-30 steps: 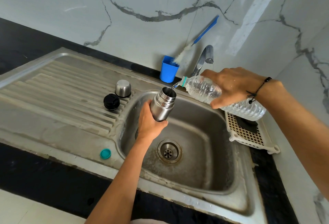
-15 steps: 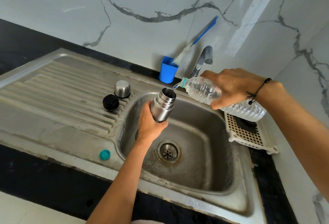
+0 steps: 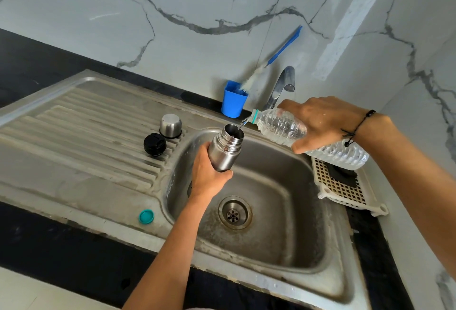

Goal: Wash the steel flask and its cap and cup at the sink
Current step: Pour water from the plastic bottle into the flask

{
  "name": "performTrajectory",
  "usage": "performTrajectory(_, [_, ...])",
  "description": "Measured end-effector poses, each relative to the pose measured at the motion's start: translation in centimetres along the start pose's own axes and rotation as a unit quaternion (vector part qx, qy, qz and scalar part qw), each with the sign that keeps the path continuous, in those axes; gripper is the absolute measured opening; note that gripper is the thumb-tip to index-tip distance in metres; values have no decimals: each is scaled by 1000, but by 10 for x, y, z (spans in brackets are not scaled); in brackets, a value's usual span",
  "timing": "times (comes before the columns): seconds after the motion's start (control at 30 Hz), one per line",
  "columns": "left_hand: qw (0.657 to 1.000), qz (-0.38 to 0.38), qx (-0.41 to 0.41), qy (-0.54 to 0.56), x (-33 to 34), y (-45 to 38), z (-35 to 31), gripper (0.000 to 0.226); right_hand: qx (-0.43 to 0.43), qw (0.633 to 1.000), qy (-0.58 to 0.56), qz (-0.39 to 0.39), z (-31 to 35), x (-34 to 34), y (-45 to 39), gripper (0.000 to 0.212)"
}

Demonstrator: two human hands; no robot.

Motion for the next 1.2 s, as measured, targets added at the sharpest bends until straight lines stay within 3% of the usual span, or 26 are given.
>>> performTrajectory(1.2, [1000, 1, 0, 3, 0, 1, 1, 81, -1, 1000, 3, -7, 0, -2, 5, 74])
Point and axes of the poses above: each hand's wrist, its own y-axis away from the middle knuckle, its own x-axis out of the palm, z = x × y, the point moved 7 cm from there along -y, towards the middle knuckle, and after that the axes turned 13 degrees about y, right-handed, at the moved point
